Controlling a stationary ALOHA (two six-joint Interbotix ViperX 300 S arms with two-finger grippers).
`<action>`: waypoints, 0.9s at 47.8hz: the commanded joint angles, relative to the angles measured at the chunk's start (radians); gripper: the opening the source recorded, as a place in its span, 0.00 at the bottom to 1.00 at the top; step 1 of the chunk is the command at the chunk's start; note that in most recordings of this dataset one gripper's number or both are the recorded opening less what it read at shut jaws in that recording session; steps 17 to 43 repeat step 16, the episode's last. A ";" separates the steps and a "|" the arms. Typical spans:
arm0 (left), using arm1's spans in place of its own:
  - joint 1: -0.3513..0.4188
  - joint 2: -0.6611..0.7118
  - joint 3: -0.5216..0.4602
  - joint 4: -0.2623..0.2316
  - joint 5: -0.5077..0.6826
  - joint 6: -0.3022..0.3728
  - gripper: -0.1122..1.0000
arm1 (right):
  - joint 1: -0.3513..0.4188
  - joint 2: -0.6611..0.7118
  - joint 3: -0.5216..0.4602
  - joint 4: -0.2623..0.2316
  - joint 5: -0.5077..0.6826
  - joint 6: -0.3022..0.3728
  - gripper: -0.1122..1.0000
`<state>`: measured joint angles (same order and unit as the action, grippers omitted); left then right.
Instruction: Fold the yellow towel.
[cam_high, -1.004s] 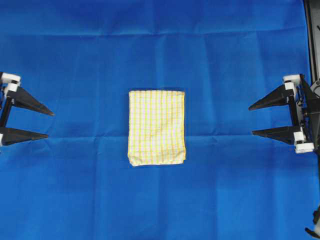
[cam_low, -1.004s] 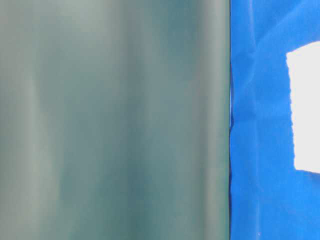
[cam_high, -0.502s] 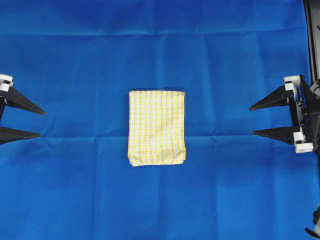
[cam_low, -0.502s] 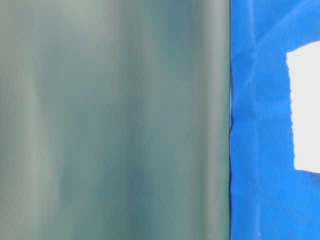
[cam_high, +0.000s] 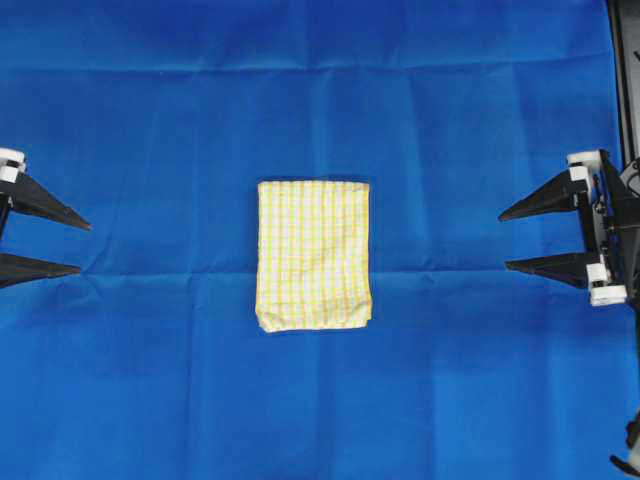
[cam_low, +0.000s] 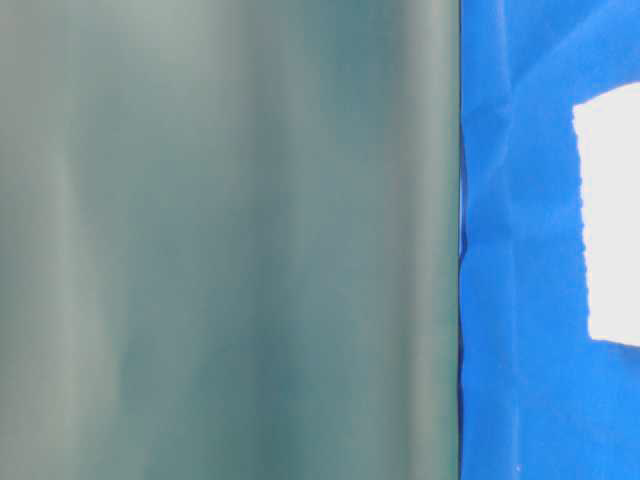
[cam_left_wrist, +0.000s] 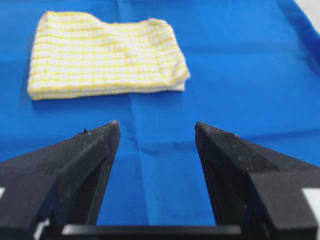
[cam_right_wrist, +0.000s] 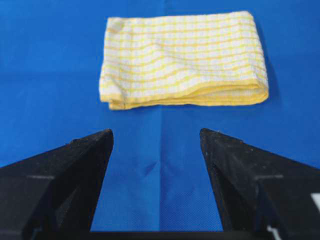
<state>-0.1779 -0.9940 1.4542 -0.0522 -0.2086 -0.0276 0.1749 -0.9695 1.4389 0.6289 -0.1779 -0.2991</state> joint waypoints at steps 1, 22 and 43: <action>-0.002 0.003 -0.012 0.000 -0.005 0.002 0.60 | 0.000 0.005 -0.012 0.000 -0.005 0.000 0.74; -0.002 -0.002 -0.014 0.000 -0.003 0.003 0.60 | 0.000 0.005 -0.012 0.002 -0.003 0.000 0.74; -0.002 -0.002 -0.014 0.000 -0.003 0.003 0.60 | 0.000 0.005 -0.012 0.002 -0.003 0.000 0.74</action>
